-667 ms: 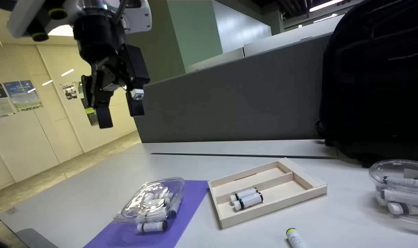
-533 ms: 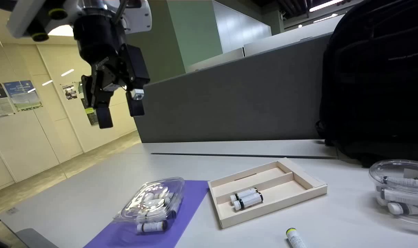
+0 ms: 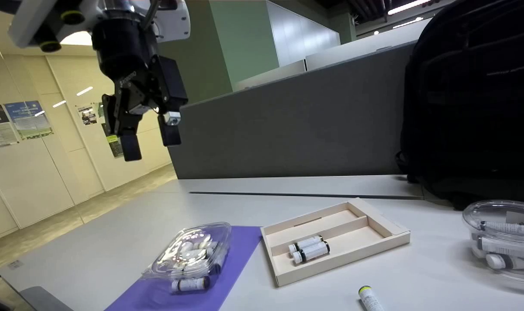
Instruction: Pick up the brown bottle with a white label from the kitchen counter and put it on the top part of the tray
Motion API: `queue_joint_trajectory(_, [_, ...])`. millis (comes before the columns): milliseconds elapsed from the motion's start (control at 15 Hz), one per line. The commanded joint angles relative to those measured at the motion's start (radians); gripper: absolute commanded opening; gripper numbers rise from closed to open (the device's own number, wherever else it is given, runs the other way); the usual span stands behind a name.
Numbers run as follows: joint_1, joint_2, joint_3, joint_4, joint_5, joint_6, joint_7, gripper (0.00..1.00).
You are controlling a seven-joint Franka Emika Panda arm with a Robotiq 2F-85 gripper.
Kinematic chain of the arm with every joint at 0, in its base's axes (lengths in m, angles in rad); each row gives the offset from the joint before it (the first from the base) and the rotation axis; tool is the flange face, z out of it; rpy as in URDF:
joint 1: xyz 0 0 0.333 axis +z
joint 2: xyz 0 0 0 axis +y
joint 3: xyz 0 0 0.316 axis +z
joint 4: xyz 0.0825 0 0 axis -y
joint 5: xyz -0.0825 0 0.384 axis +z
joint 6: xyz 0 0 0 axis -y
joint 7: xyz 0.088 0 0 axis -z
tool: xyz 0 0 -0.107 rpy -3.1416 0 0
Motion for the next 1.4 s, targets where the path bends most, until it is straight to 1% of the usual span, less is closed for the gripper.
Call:
queue_joint_trajectory(0, [0.004,-0.006,-0.009,-0.013,-0.010,0.037,0.024,1.00])
queue_joint_trajectory(67, [-0.001,-0.006,-0.018,-0.025,-0.009,0.085,0.022,1.00])
queue_joint_trajectory(200, [-0.022,-0.002,-0.044,-0.063,-0.018,0.226,0.016,1.00])
queue_joint_trajectory(333, [-0.045,0.028,-0.090,-0.095,0.006,0.365,-0.011,1.00])
queue_joint_trajectory(467, [-0.055,0.091,-0.157,-0.105,0.065,0.459,-0.080,1.00])
queue_joint_trajectory(600, [-0.054,0.161,-0.223,-0.098,0.130,0.515,-0.198,1.00])
queue_joint_trajectory(667, [-0.049,0.201,-0.259,-0.084,0.168,0.526,-0.288,1.00])
queue_joint_trajectory(733, [-0.022,0.239,-0.313,-0.068,0.185,0.532,-0.392,1.00])
queue_joint_trajectory(800, [0.021,0.264,-0.369,-0.055,0.186,0.521,-0.478,1.00])
queue_joint_trajectory(867, [0.022,0.300,-0.392,-0.033,0.190,0.512,-0.568,1.00])
queue_joint_trajectory(933, [0.017,0.338,-0.406,-0.008,0.200,0.499,-0.655,1.00])
queue_joint_trajectory(1000, [-0.028,0.378,-0.371,0.028,0.219,0.464,-0.736,1.00])
queue_joint_trajectory(1067, [-0.052,0.295,-0.338,-0.058,0.196,0.514,-0.627,1.00])
queue_joint_trajectory(1133, [-0.065,0.319,-0.333,-0.044,0.203,0.513,-0.652,1.00])
queue_joint_trajectory(1267, [-0.074,0.327,-0.321,-0.045,0.202,0.516,-0.650,1.00])
queue_joint_trajectory(1333, [-0.078,0.320,-0.311,-0.061,0.169,0.557,-0.612,1.00])
